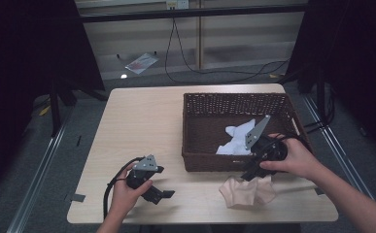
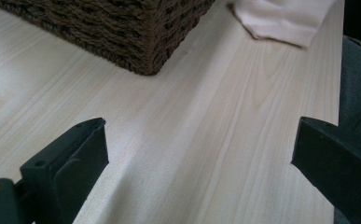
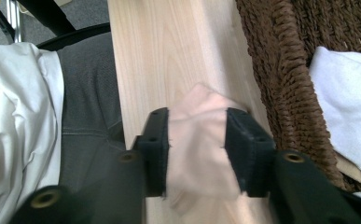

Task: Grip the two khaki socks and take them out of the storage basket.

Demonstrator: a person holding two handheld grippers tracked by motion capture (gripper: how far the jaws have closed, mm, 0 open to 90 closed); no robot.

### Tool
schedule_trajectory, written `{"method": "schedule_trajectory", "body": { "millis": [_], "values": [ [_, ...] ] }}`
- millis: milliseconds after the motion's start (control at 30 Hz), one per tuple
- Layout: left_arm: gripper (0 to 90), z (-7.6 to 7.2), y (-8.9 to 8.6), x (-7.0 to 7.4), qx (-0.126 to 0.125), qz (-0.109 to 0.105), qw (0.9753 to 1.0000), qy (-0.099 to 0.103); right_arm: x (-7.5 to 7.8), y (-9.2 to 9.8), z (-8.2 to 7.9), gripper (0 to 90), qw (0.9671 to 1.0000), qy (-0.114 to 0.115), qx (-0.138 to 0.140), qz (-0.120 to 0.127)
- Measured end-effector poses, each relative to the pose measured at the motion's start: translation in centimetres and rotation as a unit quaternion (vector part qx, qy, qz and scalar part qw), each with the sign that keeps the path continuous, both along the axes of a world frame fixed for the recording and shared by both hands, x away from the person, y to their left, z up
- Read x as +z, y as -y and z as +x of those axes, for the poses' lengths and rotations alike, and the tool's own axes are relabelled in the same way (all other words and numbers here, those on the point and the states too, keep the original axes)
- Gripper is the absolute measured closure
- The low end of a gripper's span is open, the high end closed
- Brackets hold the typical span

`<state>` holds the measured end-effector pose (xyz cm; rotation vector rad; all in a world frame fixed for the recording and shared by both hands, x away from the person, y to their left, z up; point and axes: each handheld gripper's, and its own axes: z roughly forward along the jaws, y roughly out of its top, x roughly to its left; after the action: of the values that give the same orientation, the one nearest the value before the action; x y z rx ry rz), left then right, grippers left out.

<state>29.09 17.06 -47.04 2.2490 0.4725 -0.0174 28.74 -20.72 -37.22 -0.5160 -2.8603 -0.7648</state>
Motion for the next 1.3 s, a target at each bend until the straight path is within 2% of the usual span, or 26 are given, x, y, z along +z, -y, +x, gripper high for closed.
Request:
{"method": "schedule_trajectory", "body": {
  "millis": [67, 100, 367, 400, 500, 700, 1000, 1300],
  "values": [
    [3.2, -0.1, 0.0, 0.0, -0.001, -0.001, 1.0, -0.001, 0.1, 0.2, -0.2, 51.7, 1.0, 0.004, -0.003, 0.002],
    [3.2, -0.1, 0.0, 0.0, -0.001, -0.001, 1.0, 0.0, 0.1, 0.3, -0.3, 45.6, 1.0, 0.007, -0.003, 0.004],
    [3.2, -0.1, 0.0, 0.0, 0.0, 0.002, 1.0, 0.0, 0.1, 0.8, -0.8, 33.9, 1.0, 0.009, -0.002, 0.004],
    [3.2, -0.1, 0.0, 0.0, 0.002, -0.001, 1.0, -0.001, 0.0, 1.0, -0.9, 29.8, 0.9999, 0.01, -0.006, 0.005],
    [3.2, -0.1, 0.0, 0.0, 0.0, 0.004, 1.0, 0.0, -0.1, 1.5, -1.1, 24.9, 0.9999, 0.009, -0.011, 0.006],
    [3.2, -0.1, 0.0, 0.0, 0.003, -0.001, 1.0, -0.001, -0.6, 2.4, -1.7, 19.1, 0.9998, 0.013, -0.013, 0.008],
    [3.2, -0.1, 0.0, 0.0, 0.001, 0.004, 1.0, 0.0, -1.3, 3.5, -2.6, 16.0, 0.9995, 0.021, -0.019, 0.011],
    [3.2, -0.1, 0.0, 0.0, 0.001, 0.004, 1.0, 0.0, -2.1, 5.1, -3.3, 13.2, 0.9987, 0.028, -0.038, 0.022]
  ]
}}
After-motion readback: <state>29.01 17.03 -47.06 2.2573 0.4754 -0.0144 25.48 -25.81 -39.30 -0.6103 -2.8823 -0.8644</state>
